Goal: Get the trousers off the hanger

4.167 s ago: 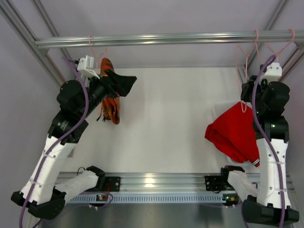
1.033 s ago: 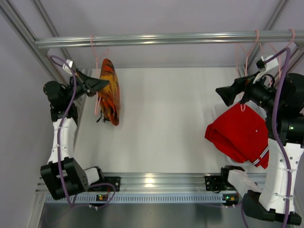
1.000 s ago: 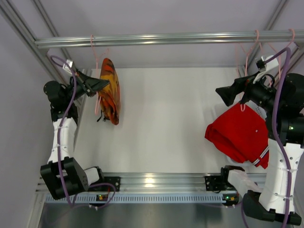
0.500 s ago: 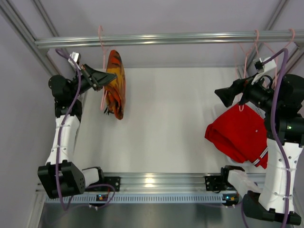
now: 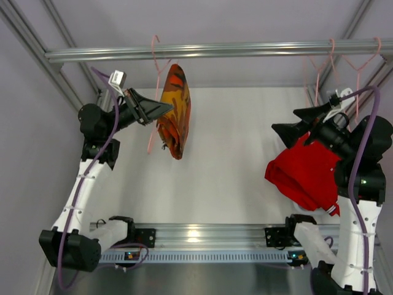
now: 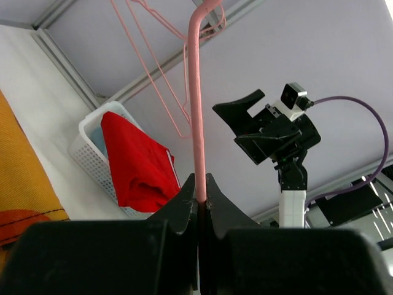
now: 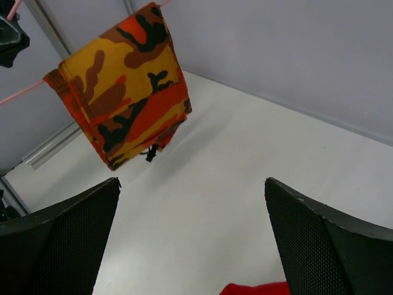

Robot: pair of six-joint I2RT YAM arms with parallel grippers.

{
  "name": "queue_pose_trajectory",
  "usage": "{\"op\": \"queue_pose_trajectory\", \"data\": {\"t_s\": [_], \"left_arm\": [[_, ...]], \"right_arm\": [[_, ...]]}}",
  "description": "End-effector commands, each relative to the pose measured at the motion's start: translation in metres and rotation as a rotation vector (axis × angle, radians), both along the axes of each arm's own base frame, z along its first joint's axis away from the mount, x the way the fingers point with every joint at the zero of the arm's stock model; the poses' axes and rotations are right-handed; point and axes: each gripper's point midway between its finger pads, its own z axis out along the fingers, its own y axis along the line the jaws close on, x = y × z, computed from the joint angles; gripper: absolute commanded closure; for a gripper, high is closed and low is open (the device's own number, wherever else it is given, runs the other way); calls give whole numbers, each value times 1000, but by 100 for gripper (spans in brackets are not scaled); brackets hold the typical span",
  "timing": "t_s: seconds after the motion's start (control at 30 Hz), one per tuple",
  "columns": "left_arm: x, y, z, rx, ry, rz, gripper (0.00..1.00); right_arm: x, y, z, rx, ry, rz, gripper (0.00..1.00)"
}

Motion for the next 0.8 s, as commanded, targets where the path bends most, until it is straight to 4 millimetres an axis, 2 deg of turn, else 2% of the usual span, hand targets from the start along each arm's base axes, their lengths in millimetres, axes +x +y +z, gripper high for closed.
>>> {"op": "queue_pose_trajectory", "data": {"t_s": [0.0,0.1,0.2,0.23,0.37,0.4,0.43,0.5,0.53,0.6,0.63,0.73,0.77], "left_arm": [[-30,-1,45,-21,-291,55,100],[-37,-10,36,-15,-276,30,100],[-44,-18,27,-11,-257,-2,100],[-45,-19,25,-9,-253,-7,100],[-46,-24,20,-40,-202,-12,100],[-47,-24,19,-45,-192,-18,100],[-45,-24,20,-58,-182,-10,100],[-45,-24,21,-80,-159,-13,100],[-45,-24,21,-89,-149,-16,100],[-42,-24,20,-109,-122,-13,100],[-41,-24,21,-114,-116,-12,100],[-40,-25,23,-132,-97,-7,100],[-41,-26,27,-140,-99,-7,100]], "right_arm": [[8,12,28,18,-143,73,1],[19,24,18,2,-128,95,0],[20,56,12,-31,-131,165,1],[16,72,9,-43,-126,197,0],[15,112,-20,-120,-110,254,1],[23,109,-26,-139,-107,219,1],[16,123,-32,-158,-110,251,1],[23,129,-50,-225,-116,207,1],[14,145,-51,-232,-137,241,1],[8,163,-63,-277,-159,256,0],[7,170,-60,-275,-187,257,0],[3,198,-73,-305,-189,266,1],[1,206,-70,-286,-194,270,0]]}}
